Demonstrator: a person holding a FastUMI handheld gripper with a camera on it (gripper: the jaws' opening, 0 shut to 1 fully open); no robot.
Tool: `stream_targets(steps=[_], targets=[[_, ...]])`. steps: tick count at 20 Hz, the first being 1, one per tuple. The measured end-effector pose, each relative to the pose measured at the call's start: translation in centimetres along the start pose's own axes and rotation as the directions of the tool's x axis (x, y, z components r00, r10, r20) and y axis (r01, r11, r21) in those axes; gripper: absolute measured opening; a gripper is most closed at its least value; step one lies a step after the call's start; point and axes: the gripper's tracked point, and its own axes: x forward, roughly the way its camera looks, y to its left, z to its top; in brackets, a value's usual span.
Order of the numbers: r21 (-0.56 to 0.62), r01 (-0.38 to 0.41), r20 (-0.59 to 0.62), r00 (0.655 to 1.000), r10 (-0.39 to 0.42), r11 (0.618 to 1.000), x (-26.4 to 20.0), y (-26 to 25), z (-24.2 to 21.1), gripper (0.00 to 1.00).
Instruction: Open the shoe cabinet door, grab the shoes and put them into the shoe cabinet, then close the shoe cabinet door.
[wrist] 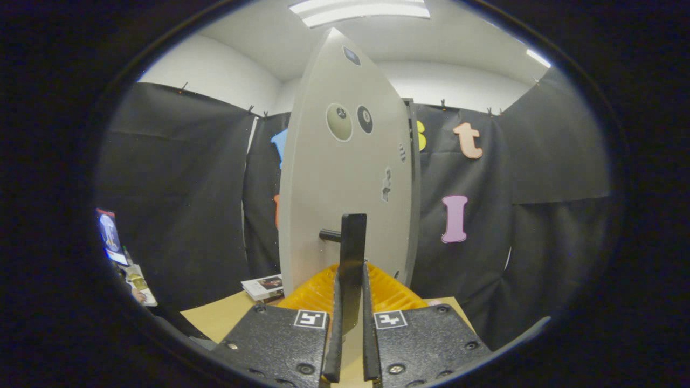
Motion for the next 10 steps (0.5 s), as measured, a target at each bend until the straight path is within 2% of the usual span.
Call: stream_targets(steps=[4, 7, 10], targets=[[-0.035, 0.113, 0.025, 0.993, -0.113, 0.993, -1.1, -4.9, 0.0, 0.13], [-0.042, 0.229, 0.064, 0.972, -0.226, 0.972, -1.7, -9.8, 0.1, 0.07], [0.037, 0.149, 0.045, 0.988, -0.151, 0.988, -1.5, -10.4, -0.7, 0.04]])
